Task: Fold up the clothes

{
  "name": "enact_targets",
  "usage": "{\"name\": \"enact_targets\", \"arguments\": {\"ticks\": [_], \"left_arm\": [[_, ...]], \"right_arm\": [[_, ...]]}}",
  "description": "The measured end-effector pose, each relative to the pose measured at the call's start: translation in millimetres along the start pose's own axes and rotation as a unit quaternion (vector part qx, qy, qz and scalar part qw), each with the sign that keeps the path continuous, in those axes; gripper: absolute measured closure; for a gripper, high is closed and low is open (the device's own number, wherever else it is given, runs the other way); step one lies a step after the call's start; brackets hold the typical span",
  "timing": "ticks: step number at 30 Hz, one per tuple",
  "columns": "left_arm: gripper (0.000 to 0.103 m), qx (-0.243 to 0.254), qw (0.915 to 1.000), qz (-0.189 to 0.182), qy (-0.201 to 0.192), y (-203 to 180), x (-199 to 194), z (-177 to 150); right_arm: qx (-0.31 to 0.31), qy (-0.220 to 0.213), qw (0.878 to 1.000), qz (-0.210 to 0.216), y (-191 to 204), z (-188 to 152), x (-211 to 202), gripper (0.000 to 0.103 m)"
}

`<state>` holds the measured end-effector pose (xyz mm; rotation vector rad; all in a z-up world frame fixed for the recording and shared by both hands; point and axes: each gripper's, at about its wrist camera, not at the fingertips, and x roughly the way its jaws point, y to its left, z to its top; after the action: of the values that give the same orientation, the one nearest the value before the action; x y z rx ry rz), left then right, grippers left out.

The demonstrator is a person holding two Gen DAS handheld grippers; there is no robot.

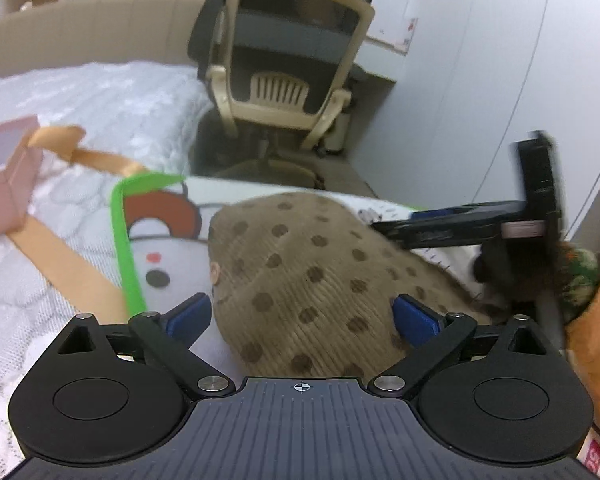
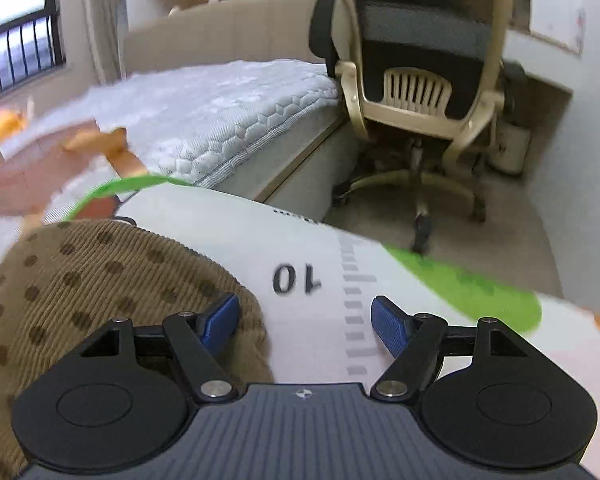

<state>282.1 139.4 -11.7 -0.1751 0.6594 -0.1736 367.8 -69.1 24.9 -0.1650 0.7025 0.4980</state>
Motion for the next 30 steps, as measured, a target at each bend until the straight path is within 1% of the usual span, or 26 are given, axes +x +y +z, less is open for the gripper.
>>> {"name": "enact_targets", "arguments": {"ticks": [1,3,4,7,8,10,14,15,16,17,19,20,22,24,25,26,28,30], "left_arm": [[0.002,0.002,1.0,-0.004,0.002,1,3,0],[0.002,0.013,0.9999,-0.006,-0.003,-1,11,1],[0.002,0.021,0.9998,-0.005,-0.007,-2,15,3],[0.001,0.041,0.999,0.002,-0.017,-3,28,8],[0.001,0.035,0.9993,-0.001,-0.015,-1,29,9],[0.002,0.022,0.9997,-0.006,-0.011,-1,19,10],[0.002,0.027,0.9995,-0.017,0.001,-9,-11,-4],[0.002,0.03,0.9993,-0.02,0.005,-11,-18,-8],[0.002,0.04,0.9989,-0.017,0.018,-16,-21,-16],[0.002,0.059,0.9977,-0.006,0.032,-22,-22,-25],[0.002,0.096,0.9934,0.017,0.06,-34,-23,-43],[0.002,0.115,0.9902,0.029,0.073,-40,-24,-52],[0.002,0.107,0.9912,0.036,0.068,-44,-35,-57],[0.002,0.092,0.9936,0.029,0.059,-45,-48,-54],[0.002,0.088,0.9945,0.025,0.052,-46,-53,-50],[0.002,0.084,0.9955,0.018,0.039,-47,-59,-44],[0.002,0.065,0.9979,-0.007,0.006,-46,-67,-28],[0.002,0.019,0.9981,-0.05,-0.029,-39,-63,-3]], "right_arm": [[-0.003,0.0,1.0,0.0,-2,-4,-4,0.029],[-0.038,0.0,0.999,-0.022,3,-15,-9,0.029],[-0.044,0.0,0.999,-0.031,3,-20,-12,0.029],[-0.032,0.003,0.998,-0.057,-4,-28,-21,0.029],[-0.026,0.003,0.998,-0.062,-6,-30,-26,0.029],[-0.02,-0.004,0.999,-0.046,-7,-33,-44,0.031],[-0.029,-0.043,0.998,0.025,6,-44,-88,0.031],[-0.031,-0.043,0.998,0.045,10,-47,-92,0.031],[-0.032,-0.042,0.996,0.065,13,-50,-96,0.031],[-0.037,-0.036,0.995,0.08,18,-54,-98,0.03],[-0.059,-0.007,0.995,0.083,29,-66,-93,0.03],[-0.066,-0.004,0.995,0.08,32,-73,-92,0.03],[-0.062,-0.006,0.995,0.083,32,-77,-99,0.028],[-0.056,-0.005,0.994,0.089,29,-78,-109,0.026],[-0.058,-0.01,0.994,0.091,28,-79,-116,0.023],[-0.062,-0.017,0.994,0.092,27,-79,-123,0.022],[-0.07,-0.034,0.993,0.093,28,-78,-133,0.022],[-0.078,-0.051,0.991,0.1,32,-73,-139,0.022]]}}
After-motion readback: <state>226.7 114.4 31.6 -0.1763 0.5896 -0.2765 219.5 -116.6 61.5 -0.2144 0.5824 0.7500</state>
